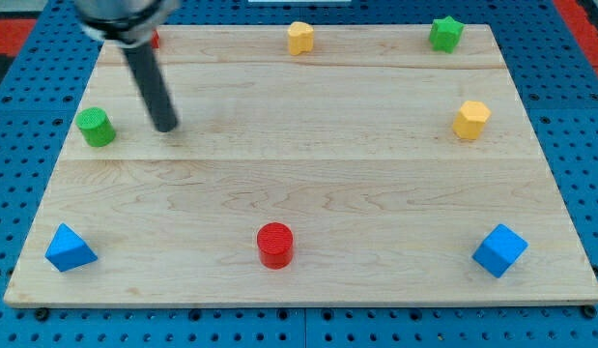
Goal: Place the yellow hexagon at the center of the board
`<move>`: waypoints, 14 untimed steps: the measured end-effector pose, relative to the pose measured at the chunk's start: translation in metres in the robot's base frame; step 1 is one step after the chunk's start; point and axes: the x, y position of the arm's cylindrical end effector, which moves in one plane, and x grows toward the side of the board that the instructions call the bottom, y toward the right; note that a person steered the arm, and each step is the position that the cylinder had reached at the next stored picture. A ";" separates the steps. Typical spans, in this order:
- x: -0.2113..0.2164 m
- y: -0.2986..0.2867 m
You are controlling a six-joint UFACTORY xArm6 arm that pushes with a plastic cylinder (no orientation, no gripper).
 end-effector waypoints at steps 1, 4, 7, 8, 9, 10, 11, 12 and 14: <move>-0.019 0.081; -0.098 0.380; 0.010 0.371; -0.002 0.320; -0.028 0.324; -0.062 0.334; -0.045 0.286; -0.004 0.246; 0.037 0.218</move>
